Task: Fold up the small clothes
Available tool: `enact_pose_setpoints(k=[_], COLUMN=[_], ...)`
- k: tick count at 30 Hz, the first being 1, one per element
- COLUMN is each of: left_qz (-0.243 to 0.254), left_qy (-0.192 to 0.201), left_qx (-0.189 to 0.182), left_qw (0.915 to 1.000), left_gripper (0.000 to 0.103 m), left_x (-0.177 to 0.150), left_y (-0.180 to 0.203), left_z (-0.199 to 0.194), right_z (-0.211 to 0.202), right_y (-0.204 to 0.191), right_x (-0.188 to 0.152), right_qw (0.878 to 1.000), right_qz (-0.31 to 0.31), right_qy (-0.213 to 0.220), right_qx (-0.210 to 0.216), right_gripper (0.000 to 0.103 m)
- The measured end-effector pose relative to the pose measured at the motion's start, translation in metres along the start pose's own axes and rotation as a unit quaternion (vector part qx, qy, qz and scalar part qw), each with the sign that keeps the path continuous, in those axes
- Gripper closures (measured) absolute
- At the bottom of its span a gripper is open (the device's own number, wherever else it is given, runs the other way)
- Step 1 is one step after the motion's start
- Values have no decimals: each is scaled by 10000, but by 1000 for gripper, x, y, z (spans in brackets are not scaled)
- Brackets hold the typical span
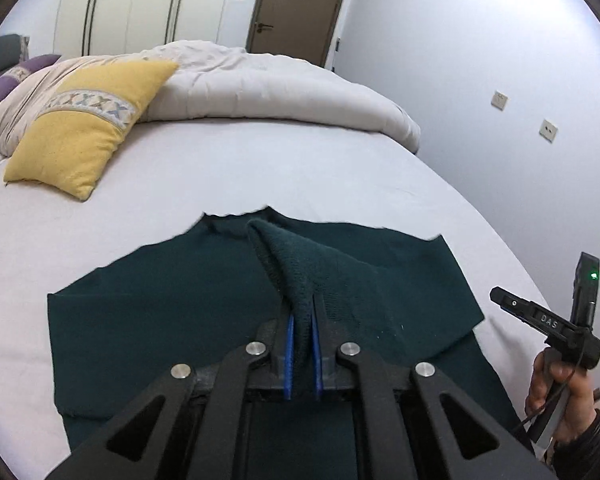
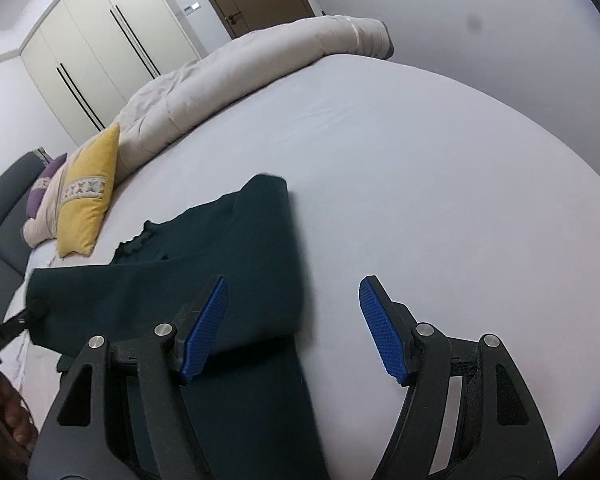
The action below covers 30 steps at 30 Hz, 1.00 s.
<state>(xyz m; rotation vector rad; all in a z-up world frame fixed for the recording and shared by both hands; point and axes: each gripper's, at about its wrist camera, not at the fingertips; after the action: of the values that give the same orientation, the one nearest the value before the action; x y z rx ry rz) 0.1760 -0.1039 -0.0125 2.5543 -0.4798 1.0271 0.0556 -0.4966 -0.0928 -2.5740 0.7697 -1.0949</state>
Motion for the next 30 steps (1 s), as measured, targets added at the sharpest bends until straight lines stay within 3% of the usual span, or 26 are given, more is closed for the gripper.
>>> enact_pose_setpoints(k=[5, 9, 15, 17, 18, 19, 21, 25, 30], left_qz=[-336, -624, -810, -801, -812, -816, -781, -653, -990], left_qy=[-404, -798, -681, -653, -634, -623, -517, -255, -573], left_qx=[292, 290, 72, 46, 32, 27, 48, 57, -66], left_qw=[9982, 9944, 9944, 9946, 9947, 9947, 9956, 9975, 9934], left_gripper=[95, 95, 94, 94, 94, 94, 95, 95, 94], left_x=[-15, -34, -45, -48, -48, -48, -43, -29, -51], left_y=[-54, -82, -91, -93, -94, -95, -93, -88, -102], left_z=[33, 65, 70, 69, 68, 68, 62, 54, 79], right_z=[44, 67, 117, 139, 147, 152, 155, 147, 161], right_y=[-23, -33, -52, -55, -57, -61, -65, -71, -55], right_x=[25, 43, 60, 61, 60, 60, 64, 70, 71], right_qw=[9996, 9995, 9966, 9943, 9928, 9914, 9909, 9919, 9948], right_qz=[-230, -226, -430, -473, -542, -702, -794, -883, -482], right_qy=[-66, -127, -534, -800, -898, -893, -881, -617, -670], right_qx=[-138, -207, -450, -520, -574, -655, -635, -668, -591], right_gripper=[37, 37, 37, 44, 58, 79, 95, 98, 98])
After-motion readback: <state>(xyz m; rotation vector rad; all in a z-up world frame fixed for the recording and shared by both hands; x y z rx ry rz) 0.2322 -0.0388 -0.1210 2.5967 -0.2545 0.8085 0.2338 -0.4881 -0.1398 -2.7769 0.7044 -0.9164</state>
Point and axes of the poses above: each gripper's, at about its wrist camera, not at the fingertips, and z roughly the way its jaws point, y to its right, x to its top, and after that the axes turned 3 degrees about z, right-handed
